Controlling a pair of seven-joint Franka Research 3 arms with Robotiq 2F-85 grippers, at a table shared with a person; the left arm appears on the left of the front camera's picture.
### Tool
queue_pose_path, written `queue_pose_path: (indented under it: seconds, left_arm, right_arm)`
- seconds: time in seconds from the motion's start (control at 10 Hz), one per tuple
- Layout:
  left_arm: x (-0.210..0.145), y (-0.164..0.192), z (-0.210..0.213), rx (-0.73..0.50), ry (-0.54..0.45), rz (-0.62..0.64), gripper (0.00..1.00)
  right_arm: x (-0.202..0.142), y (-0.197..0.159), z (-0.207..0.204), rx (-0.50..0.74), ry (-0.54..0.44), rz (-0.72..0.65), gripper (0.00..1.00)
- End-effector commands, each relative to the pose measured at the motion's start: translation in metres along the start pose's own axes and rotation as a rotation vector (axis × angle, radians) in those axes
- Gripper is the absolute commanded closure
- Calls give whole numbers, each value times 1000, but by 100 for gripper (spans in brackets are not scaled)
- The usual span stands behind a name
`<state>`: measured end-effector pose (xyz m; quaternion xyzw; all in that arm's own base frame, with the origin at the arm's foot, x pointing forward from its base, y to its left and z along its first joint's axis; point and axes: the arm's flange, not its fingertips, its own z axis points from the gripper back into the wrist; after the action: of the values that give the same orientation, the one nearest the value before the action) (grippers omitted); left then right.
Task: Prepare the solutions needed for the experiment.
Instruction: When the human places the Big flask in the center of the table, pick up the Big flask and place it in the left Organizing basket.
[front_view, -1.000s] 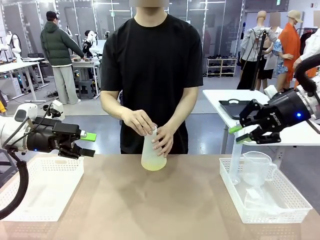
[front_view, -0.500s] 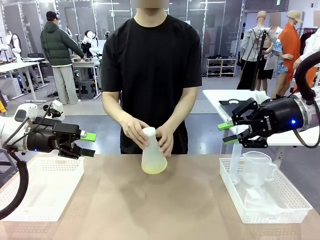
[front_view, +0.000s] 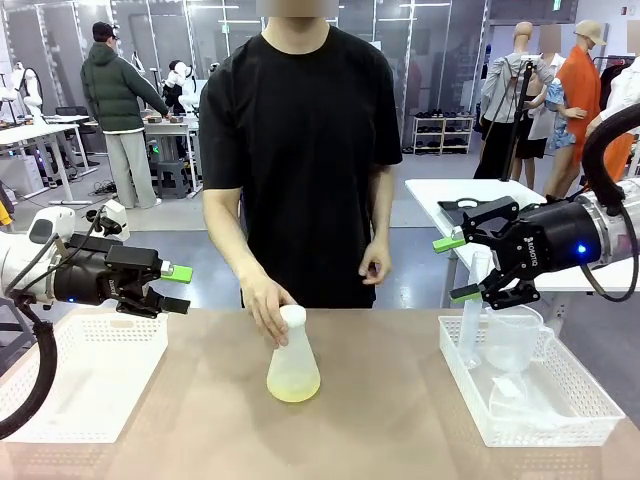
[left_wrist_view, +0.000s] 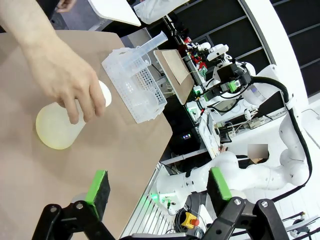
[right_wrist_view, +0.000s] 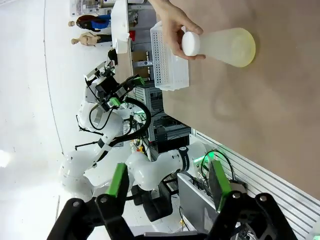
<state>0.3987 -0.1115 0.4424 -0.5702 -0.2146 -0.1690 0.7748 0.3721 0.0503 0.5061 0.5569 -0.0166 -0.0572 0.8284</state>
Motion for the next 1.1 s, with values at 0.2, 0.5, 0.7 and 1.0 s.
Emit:
queue_pose_path:
  seconds: [0.2,0.5,0.7,1.0]
  left_arm:
    - [2,-2,-1,-23,-18,13,0]
    - [2,-2,-1,-23,-18,13,0]
    - [2,-2,-1,-23,-18,13,0]
    - [2,-2,-1,-23,-18,13,0]
  right_arm:
    - [0,1,2,2,-5,4,19]
    - [0,1,2,2,-5,4,19]
    - [0,1,2,2,-5,4,19]
    - [0,1,2,2,-5,4,19]
